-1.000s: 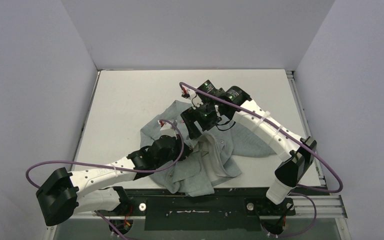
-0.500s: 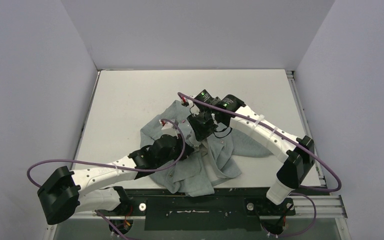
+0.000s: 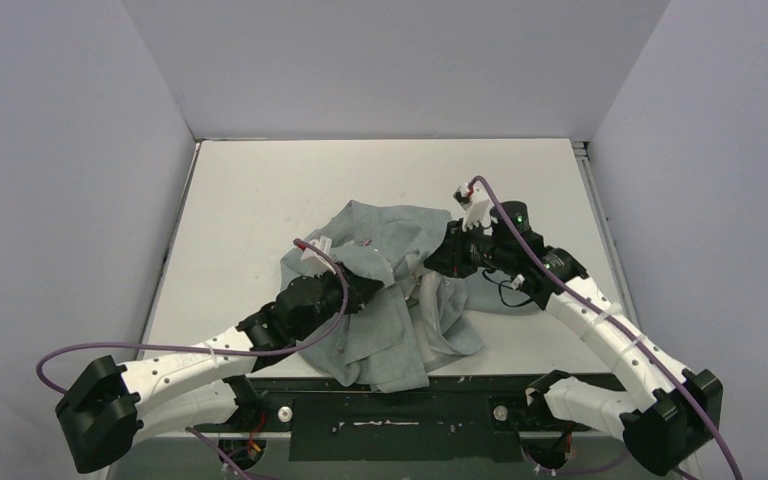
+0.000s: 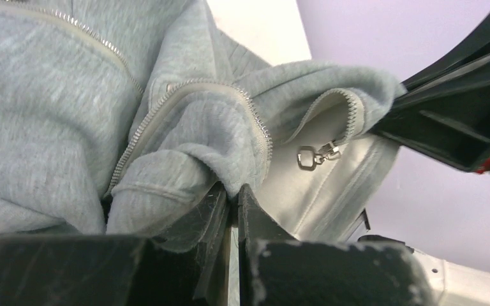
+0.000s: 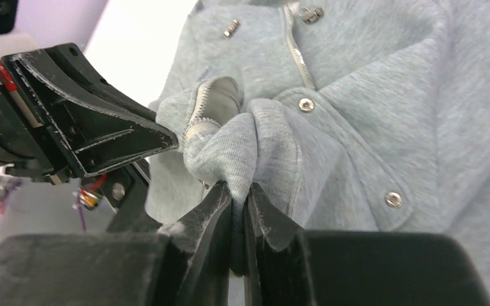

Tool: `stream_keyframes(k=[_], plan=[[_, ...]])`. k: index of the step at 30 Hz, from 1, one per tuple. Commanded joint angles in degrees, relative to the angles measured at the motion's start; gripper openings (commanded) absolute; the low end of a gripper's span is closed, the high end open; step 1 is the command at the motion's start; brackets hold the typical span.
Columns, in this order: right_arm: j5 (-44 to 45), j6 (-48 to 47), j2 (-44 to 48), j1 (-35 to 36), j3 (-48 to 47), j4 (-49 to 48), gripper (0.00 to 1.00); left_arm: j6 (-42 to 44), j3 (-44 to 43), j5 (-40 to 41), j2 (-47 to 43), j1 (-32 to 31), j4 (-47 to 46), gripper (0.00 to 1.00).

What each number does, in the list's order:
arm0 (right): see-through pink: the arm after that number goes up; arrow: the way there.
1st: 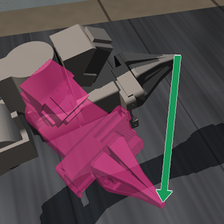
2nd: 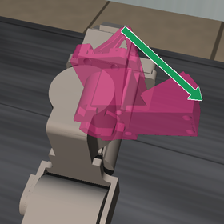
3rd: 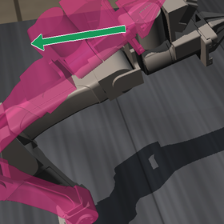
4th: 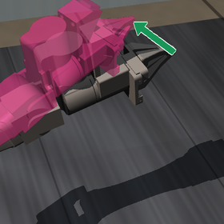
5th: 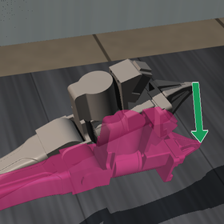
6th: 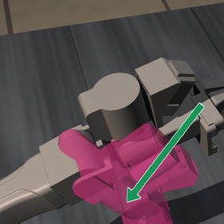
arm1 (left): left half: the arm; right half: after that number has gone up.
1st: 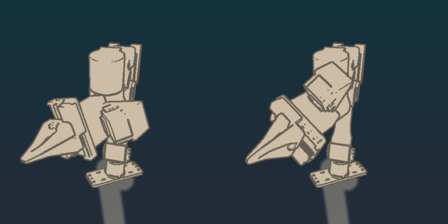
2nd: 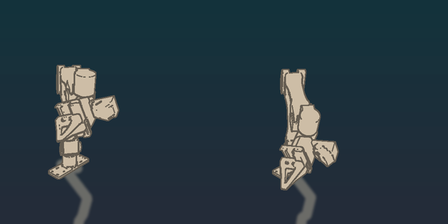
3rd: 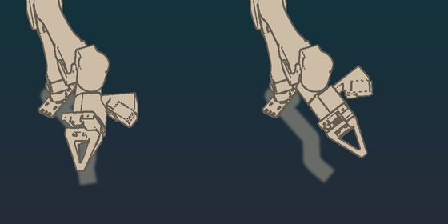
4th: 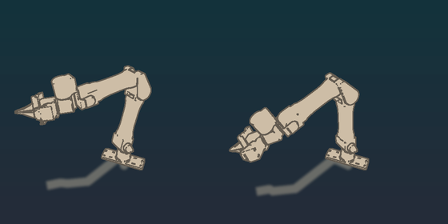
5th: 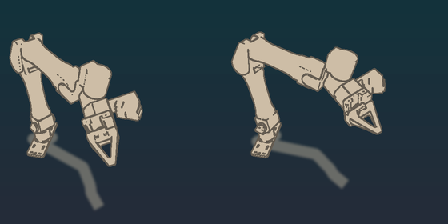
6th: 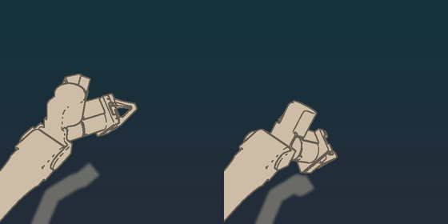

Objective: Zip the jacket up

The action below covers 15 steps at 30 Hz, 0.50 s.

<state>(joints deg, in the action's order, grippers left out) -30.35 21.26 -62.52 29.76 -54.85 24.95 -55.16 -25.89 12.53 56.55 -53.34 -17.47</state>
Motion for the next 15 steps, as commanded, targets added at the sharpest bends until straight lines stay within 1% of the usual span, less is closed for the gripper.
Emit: stream_keyframes(k=[1,3,5,6,7,11,12,13,15], plan=[[-3.1,11.5,5.0,-1.0,6.3,-24.3,0.04,3.0,-0.5,-1.3,-2.5,1.4,-8.8,0.00],[0.2,11.2,5.5,-2.0,5.6,-27.1,0.04,4.8,-1.5,-2.5,-2.7,2.9,-9.2,0.00],[3.8,10.4,4.7,-3.5,3.8,-29.4,0.04,6.2,-3.9,-4.9,-1.7,7.3,-8.7,0.00],[5.2,9.9,3.6,-4.6,2.5,-30.4,0.04,7.4,-5.9,-8.3,0.0,10.8,-8.9,0.00],[6.4,9.4,2.0,-6.6,0.7,-31.3,0.04,8.5,-8.5,-14.7,2.3,14.5,-8.8,0.00],[6.6,9.1,-10.3,-13.9,-10.6,-34.4,0.04,9.1,-24.3,-32.2,17.4,29.8,-8.5,0.00],[7.2,9.3,-13.8,-15.4,-14.3,-35.9,0.04,9.0,-28.6,-35.9,23.6,32.5,-9.8,0.00],[8.3,8.7,-17.6,-16.3,-18.3,-37.4,0.04,9.0,-35.6,-38.3,27.9,34.8,-10.9,0.00],[9.9,5.7,-26.0,-17.1,-29.6,-39.5,0.04,9.9,-47.4,-41.2,37.0,37.7,-10.8,0.00]])
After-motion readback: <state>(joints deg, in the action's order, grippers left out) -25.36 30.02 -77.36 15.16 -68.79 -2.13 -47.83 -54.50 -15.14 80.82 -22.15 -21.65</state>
